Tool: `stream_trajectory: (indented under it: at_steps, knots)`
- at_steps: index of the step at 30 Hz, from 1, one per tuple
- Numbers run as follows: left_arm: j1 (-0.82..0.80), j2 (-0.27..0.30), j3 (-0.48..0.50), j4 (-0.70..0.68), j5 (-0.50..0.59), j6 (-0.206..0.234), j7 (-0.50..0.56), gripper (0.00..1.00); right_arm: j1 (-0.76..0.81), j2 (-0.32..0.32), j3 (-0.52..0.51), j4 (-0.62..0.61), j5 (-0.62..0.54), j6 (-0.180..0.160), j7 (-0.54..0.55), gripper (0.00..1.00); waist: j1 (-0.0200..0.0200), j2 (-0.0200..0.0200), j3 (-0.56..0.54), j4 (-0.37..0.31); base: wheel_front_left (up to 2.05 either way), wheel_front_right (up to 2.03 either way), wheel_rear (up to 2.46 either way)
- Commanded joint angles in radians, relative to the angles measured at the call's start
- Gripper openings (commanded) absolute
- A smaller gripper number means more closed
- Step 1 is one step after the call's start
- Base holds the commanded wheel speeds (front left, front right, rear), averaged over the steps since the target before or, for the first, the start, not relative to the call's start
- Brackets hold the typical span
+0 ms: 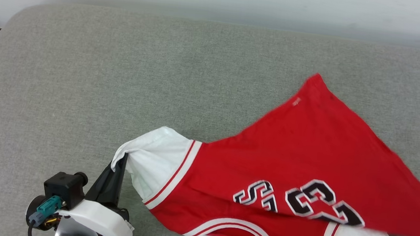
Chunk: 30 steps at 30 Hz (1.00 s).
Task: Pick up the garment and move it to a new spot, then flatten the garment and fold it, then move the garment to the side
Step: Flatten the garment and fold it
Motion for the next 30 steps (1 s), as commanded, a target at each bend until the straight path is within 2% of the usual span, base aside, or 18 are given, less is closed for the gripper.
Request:
stream_trajectory:
  at_steps: [1, 7, 12, 14, 20, 24, 27, 28, 30]
  knots:
    - [0.011, 0.004, 0.004, -0.002, -0.001, 0.005, 0.001, 0.00, 0.053, 0.023, -0.027, -0.009, -0.009, -0.001, 0.007, 0.00, 0.0002, -0.0001, -0.005, -0.006, 0.00, 0.00, 0.00]
    - [0.006, 0.009, -0.001, 0.000, 0.001, 0.008, 0.007, 0.00, 0.252, 0.146, -0.108, -0.030, -0.042, -0.001, 0.080, 0.00, 0.0002, -0.0001, -0.003, -0.012, 0.00, 0.00, 0.00]
    - [-0.006, 0.013, -0.006, 0.005, 0.005, 0.005, 0.009, 0.00, 0.287, 0.229, -0.141, -0.060, -0.056, -0.001, 0.086, 0.00, 0.0002, -0.0001, -0.005, -0.014, 0.00, 0.00, 0.00]
    - [-0.008, 0.013, -0.007, 0.006, 0.006, 0.007, 0.009, 0.00, 0.263, 0.241, -0.169, -0.089, -0.067, -0.001, 0.066, 1.00, 0.0002, -0.0001, -0.007, -0.015, 0.00, 0.00, 0.00]
    - [-0.010, 0.012, -0.016, -0.003, 0.012, 0.011, 0.012, 0.00, 0.186, 0.209, -0.228, -0.209, -0.115, -0.001, 0.037, 1.00, 0.0002, -0.0001, -0.011, -0.011, 0.00, 0.00, 0.00]
    - [-0.028, 0.009, -0.023, -0.017, 0.019, 0.014, 0.015, 0.00, 0.084, 0.152, -0.243, -0.295, -0.128, -0.001, 0.048, 1.00, 0.0002, -0.0001, 0.011, 0.002, 0.00, 0.00, 0.00]
    - [-0.047, 0.004, -0.030, -0.027, 0.028, 0.012, 0.015, 0.00, -0.027, 0.087, -0.201, -0.334, -0.137, -0.001, 0.080, 1.00, 0.0002, -0.0001, 0.036, 0.019, 0.00, 0.00, 0.00]
    - [-0.060, -0.001, -0.033, -0.034, 0.033, 0.012, 0.014, 0.00, -0.116, 0.050, -0.150, -0.344, -0.129, -0.001, 0.105, 1.00, 0.0002, -0.0001, 0.055, 0.032, 0.00, 0.00, 0.00]
    - [-0.075, -0.007, -0.038, -0.040, 0.040, 0.011, 0.013, 0.00, -0.199, 0.018, -0.079, -0.343, -0.125, -0.001, 0.152, 1.00, 0.0002, -0.0001, 0.075, 0.046, 0.00, 0.00, 0.00]
